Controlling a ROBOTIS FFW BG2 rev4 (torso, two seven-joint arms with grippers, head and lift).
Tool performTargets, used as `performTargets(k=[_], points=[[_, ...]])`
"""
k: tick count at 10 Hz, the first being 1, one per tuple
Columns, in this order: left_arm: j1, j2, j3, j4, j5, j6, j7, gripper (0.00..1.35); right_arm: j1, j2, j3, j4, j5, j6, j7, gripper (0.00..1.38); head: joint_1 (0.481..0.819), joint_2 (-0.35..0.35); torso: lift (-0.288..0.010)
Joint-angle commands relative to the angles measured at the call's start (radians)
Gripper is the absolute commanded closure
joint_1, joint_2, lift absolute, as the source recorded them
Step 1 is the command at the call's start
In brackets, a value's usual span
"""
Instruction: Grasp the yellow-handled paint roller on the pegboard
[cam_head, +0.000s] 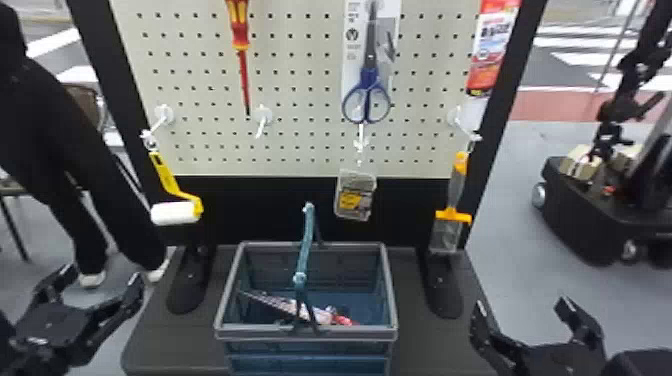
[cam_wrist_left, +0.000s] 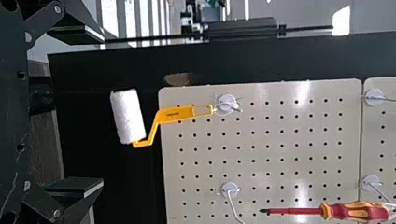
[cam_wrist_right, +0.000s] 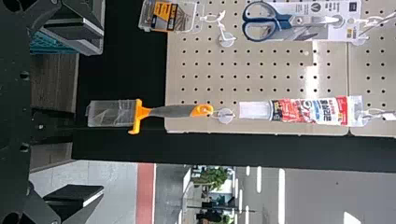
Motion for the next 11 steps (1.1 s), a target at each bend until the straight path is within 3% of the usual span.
performTargets(k=[1, 2, 6, 8, 11], points=[[-0.084, 0.048, 0.002, 0.095, 0.017, 0.014, -0.061, 0.22, -0.003, 0.000, 0.006, -0.002, -0.003, 0.000, 0.003, 0.13, 0.549, 0.000, -0.100], [-0.138, 0.071, 0.008, 0.149, 0.014, 0.017, -0.113, 0.22, -0.001, 0.000, 0.010, -0.002, -0.003, 0.000, 0.012, 0.13, 0.549, 0.000, -0.100], [-0.331, 0.102, 0.028, 0.311, -0.065, 0.026, -0.191, 0.22, -0.031, -0.019, 0.037, 0.000, -0.018, 0.012, 0.037, 0.13, 0.549, 0.000, -0.100], [-0.428, 0.134, 0.011, 0.411, -0.063, 0.029, -0.238, 0.22, -0.042, -0.023, 0.052, 0.000, -0.026, 0.017, 0.050, 0.13, 0.549, 0.000, -0.100], [-0.591, 0.181, -0.033, 0.586, -0.058, 0.038, -0.366, 0.22, -0.059, -0.036, 0.075, -0.002, -0.036, 0.029, 0.079, 0.13, 0.549, 0.000, -0.100]])
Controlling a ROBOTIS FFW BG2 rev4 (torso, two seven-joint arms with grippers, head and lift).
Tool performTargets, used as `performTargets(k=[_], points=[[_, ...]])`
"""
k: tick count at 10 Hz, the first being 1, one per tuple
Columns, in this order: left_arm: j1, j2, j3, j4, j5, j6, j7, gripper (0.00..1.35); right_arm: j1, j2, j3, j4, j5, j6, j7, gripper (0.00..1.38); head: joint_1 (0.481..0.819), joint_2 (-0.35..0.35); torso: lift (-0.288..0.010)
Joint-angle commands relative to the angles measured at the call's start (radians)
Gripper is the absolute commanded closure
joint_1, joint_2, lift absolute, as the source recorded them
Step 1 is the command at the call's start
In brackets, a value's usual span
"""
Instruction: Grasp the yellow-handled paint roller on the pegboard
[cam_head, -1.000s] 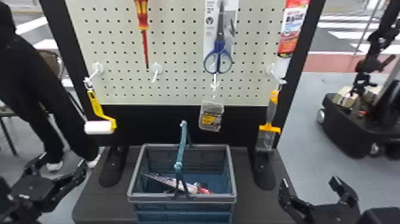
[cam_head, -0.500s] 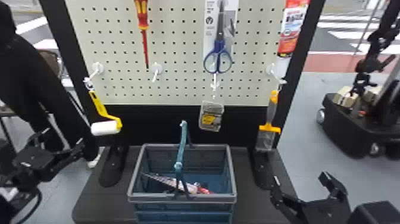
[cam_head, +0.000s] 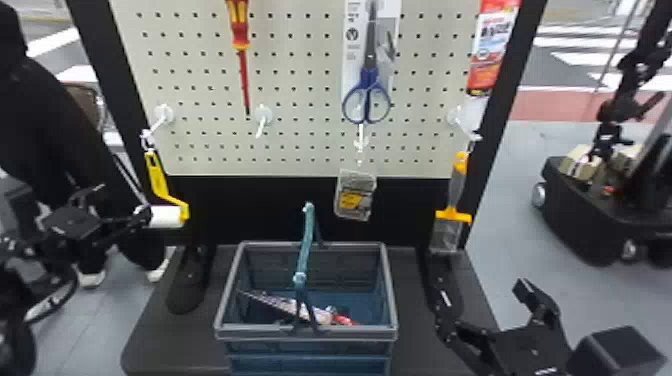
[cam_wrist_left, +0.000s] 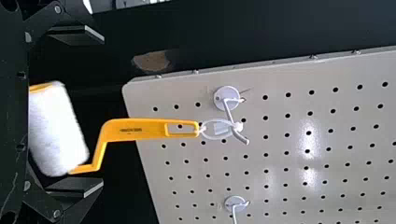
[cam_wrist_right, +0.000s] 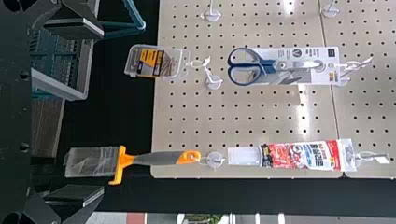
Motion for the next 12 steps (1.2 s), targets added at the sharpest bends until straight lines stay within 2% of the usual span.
performTargets(k=[1, 4, 6, 7, 8, 9, 11, 12], points=[[-0.065, 0.012, -0.032, 0.043, 0.009, 0.016, -0.025, 0.22, -0.009, -0.003, 0.009, -0.001, -0.005, 0.008, 0.010, 0.13, 0.549, 0.000, -0.100], [-0.151, 0.026, -0.081, 0.102, 0.034, 0.046, -0.085, 0.24, -0.026, -0.013, 0.035, 0.009, -0.008, 0.014, 0.025, 0.13, 0.549, 0.000, -0.100], [-0.181, 0.025, -0.107, 0.107, 0.026, 0.071, -0.100, 0.24, -0.032, -0.013, 0.037, 0.014, -0.008, 0.014, 0.034, 0.13, 0.549, 0.000, -0.100], [-0.187, 0.025, -0.111, 0.107, 0.011, 0.071, -0.104, 0.30, -0.037, -0.013, 0.037, 0.019, -0.008, 0.016, 0.044, 0.13, 0.549, 0.000, -0.100], [-0.189, 0.025, -0.114, 0.107, 0.003, 0.086, -0.105, 0.61, -0.041, -0.013, 0.037, 0.024, -0.008, 0.016, 0.053, 0.13, 0.549, 0.000, -0.100], [-0.191, 0.019, -0.121, 0.104, -0.003, 0.089, -0.105, 0.82, -0.041, -0.013, 0.037, 0.024, -0.008, 0.019, 0.056, 0.13, 0.549, 0.000, -0.100], [-0.194, 0.008, -0.119, 0.104, -0.025, 0.097, -0.102, 0.82, -0.041, -0.013, 0.037, 0.024, -0.010, 0.022, 0.059, 0.12, 0.549, 0.000, -0.100], [-0.194, 0.006, -0.117, 0.104, -0.026, 0.097, -0.099, 0.92, -0.041, -0.013, 0.037, 0.026, -0.010, 0.023, 0.060, 0.13, 0.549, 0.000, -0.100]])
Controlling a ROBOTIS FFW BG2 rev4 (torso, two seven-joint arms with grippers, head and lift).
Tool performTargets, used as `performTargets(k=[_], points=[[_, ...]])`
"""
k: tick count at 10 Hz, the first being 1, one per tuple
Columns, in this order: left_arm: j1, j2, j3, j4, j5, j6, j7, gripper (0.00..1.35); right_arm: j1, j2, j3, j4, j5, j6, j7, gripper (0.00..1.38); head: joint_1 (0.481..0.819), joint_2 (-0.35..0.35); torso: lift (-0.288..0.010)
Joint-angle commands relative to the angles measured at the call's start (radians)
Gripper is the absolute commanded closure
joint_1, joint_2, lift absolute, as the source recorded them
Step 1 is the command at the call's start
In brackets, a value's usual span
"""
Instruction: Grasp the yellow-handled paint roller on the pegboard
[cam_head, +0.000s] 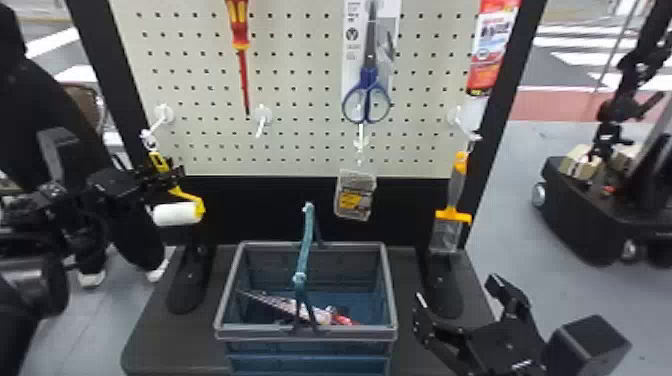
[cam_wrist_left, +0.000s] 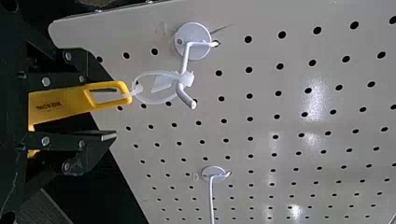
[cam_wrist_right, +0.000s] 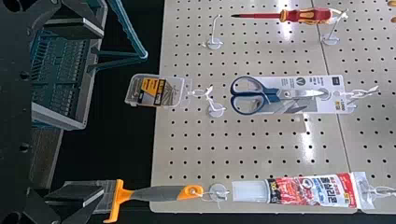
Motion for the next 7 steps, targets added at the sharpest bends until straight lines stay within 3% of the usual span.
performTargets(k=[1, 7], points=[[0.004, -0.003, 0.005, -0.003, 0.002, 0.000, 0.004, 1.20, 0.000, 0.000, -0.001, -0.001, 0.000, 0.001, 0.000, 0.12, 0.549, 0.000, -0.100], [0.008, -0.009, 0.008, -0.005, 0.000, -0.001, 0.011, 1.20, 0.000, -0.001, -0.001, 0.001, 0.000, 0.007, 0.002, 0.13, 0.549, 0.000, -0.100]])
